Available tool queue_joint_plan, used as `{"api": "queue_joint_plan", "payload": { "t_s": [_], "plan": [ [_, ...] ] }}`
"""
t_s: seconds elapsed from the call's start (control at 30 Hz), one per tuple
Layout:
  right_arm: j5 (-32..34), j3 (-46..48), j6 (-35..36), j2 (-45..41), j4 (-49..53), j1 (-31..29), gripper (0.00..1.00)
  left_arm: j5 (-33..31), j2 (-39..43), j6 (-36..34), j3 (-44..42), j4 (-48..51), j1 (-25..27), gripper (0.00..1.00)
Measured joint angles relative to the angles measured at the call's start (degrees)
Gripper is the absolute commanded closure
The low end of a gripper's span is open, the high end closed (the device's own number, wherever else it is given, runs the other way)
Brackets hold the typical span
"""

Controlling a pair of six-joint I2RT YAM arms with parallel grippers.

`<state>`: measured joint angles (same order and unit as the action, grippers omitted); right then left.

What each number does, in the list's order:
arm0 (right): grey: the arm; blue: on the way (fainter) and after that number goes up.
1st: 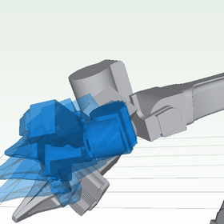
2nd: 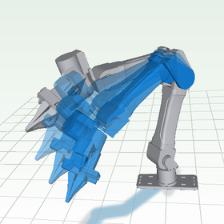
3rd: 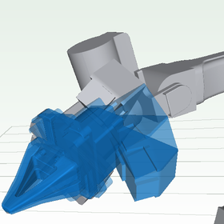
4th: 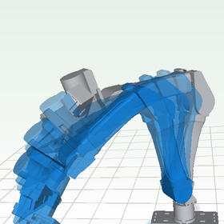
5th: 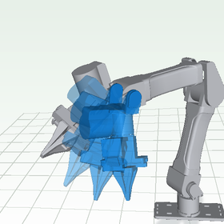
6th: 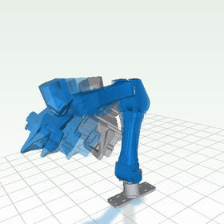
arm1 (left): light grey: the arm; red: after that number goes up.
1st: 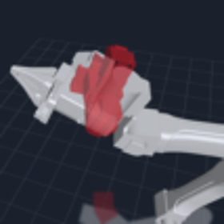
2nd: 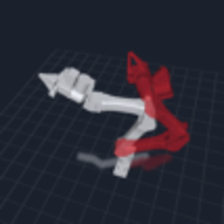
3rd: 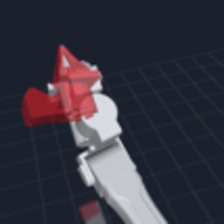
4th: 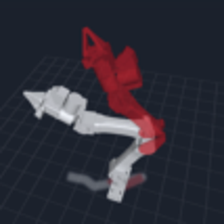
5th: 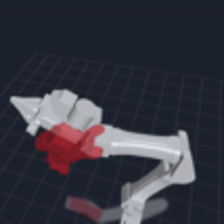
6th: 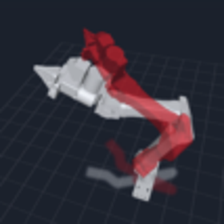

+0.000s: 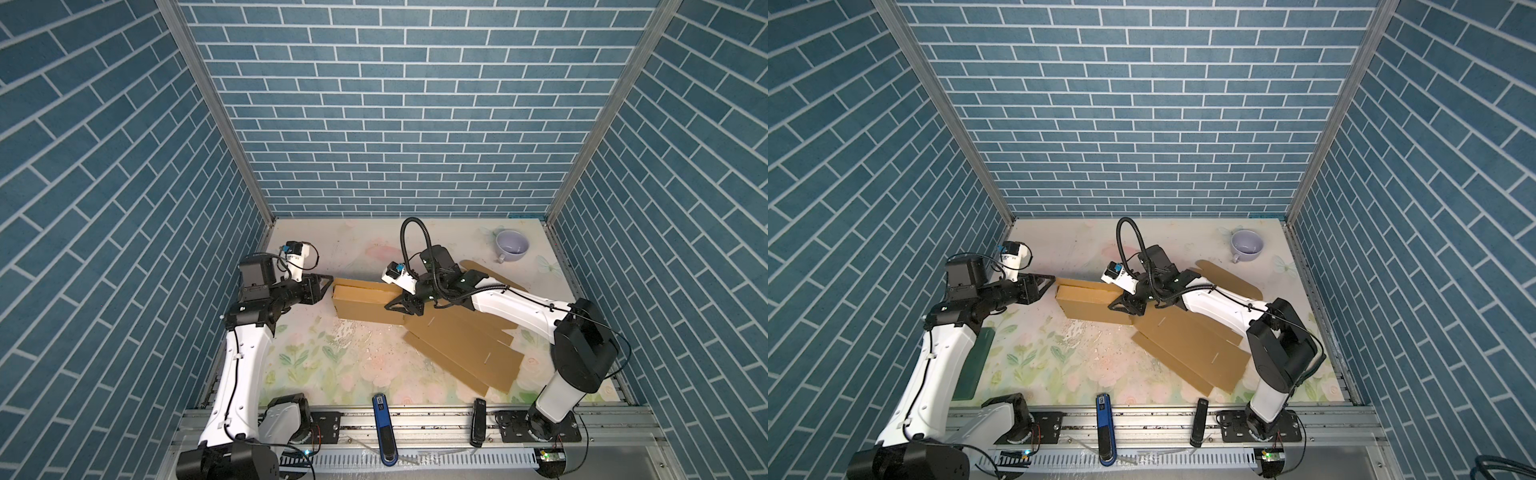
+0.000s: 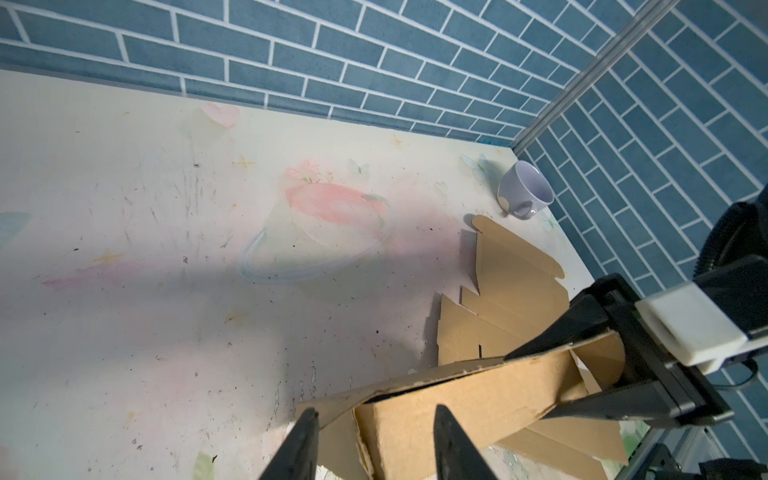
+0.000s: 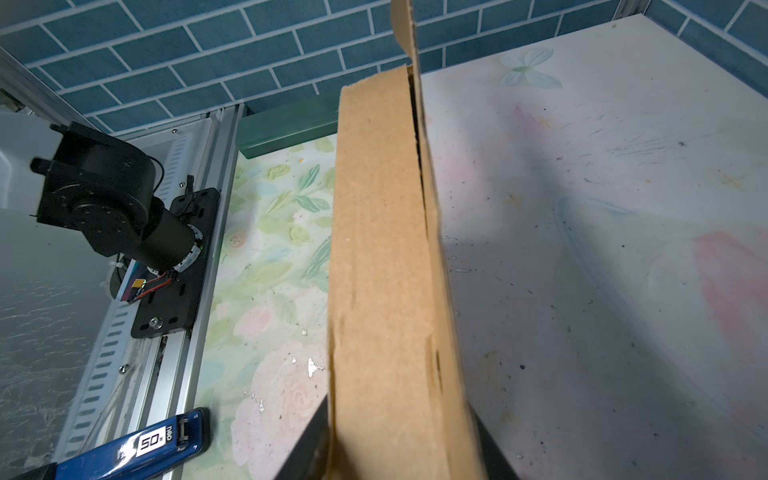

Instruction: Fold the paper box

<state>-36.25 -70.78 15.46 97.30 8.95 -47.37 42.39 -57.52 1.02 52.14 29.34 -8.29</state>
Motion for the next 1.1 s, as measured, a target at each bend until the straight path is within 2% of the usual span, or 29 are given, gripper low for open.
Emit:
{"api": "queue_joint_plan", "payload": {
  "t_s": [0.4, 0.73, 1.1],
  "plan": [
    [0.0, 0.0, -0.02, 0.0, -0.07, 0.0, 0.84, -3.76, -2.71, -2.91, 1.4, 1.46, 3.72, 0.57],
    [-0.33, 0.0, 0.0, -0.02, -0.44, 0.0, 0.84, -9.22, -1.25, -4.24, 3.69, 1.86, 4.15, 0.5],
    [-0.39, 0.0, 0.0, -0.13, -0.81, 0.02, 0.85, -8.2, -1.79, -4.74, 4.35, 2.71, 4.87, 0.56]
  ]
}}
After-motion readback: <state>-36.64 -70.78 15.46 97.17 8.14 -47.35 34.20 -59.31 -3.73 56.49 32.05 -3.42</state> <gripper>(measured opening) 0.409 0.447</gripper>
